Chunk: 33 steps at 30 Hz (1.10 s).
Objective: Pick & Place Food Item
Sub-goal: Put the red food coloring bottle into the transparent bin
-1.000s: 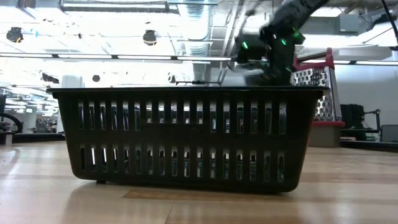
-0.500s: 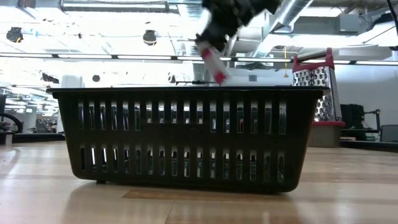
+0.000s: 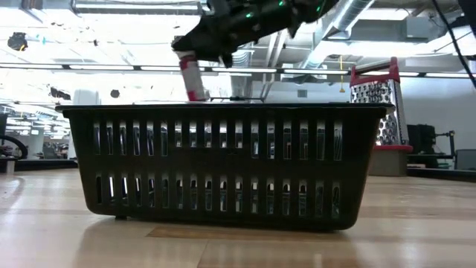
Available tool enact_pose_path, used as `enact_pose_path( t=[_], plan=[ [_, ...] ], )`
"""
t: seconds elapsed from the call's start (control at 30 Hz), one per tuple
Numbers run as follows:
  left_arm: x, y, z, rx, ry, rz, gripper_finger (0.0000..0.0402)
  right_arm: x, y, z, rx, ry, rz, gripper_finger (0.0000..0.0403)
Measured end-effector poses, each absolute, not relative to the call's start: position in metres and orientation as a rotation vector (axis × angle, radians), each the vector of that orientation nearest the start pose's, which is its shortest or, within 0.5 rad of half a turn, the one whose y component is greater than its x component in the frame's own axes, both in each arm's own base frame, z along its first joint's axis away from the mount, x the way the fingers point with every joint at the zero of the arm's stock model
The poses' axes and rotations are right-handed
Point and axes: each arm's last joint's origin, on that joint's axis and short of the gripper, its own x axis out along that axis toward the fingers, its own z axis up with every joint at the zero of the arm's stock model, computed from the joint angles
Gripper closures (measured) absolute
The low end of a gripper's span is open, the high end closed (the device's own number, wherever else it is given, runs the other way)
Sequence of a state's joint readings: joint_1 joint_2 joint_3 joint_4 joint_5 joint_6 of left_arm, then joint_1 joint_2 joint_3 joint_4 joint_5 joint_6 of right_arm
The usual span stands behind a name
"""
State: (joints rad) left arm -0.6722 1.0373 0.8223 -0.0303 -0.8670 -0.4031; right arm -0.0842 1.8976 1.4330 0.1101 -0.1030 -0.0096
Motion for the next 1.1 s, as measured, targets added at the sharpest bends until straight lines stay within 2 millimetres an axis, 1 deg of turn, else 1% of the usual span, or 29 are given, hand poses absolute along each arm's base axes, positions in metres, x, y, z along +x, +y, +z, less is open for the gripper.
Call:
enact_pose_path(
  t=[0.13,0.3,0.33,0.4,0.5,0.57,0.7,0.8,0.97,1.1],
  plan=[
    [0.185,-0.122,0.316,-0.251,0.136,0.216,0.023,0.448,-0.044,0.262,0.077,0.252,-0.002,0.0291],
    [0.181,-0.12,0.317,-0.269,0.146,0.219,0.023,0.451,-0.034,0.264,0.068,0.204,0.021,0.029],
    [0.18,-0.119,0.317,-0.28,0.145,0.22,0.023,0.451,-0.032,0.261,0.066,0.192,0.027,0.029],
    [0.178,-0.118,0.318,-0.282,0.148,0.222,0.023,0.447,-0.028,0.248,0.093,0.181,0.033,0.029],
    [0.176,-0.116,0.32,-0.292,0.139,0.22,0.023,0.438,-0.027,0.222,0.158,0.18,0.023,0.029],
    [0.175,-0.115,0.322,-0.301,0.132,0.22,0.023,0.431,-0.027,0.212,0.185,0.125,0.014,0.029],
    [0.174,-0.113,0.323,-0.326,0.125,0.226,0.023,0.41,-0.026,0.204,0.187,0.013,-0.069,0.029],
    [0.174,-0.113,0.323,-0.344,0.124,0.228,0.023,0.393,-0.027,0.198,0.18,-0.038,-0.132,0.029],
    [0.174,-0.113,0.323,-0.354,0.124,0.224,0.023,0.371,-0.025,0.179,0.166,-0.064,-0.218,0.029],
    [0.175,-0.113,0.323,-0.354,0.124,0.228,0.023,0.363,-0.021,0.169,0.176,-0.049,-0.235,0.029]
  ],
)
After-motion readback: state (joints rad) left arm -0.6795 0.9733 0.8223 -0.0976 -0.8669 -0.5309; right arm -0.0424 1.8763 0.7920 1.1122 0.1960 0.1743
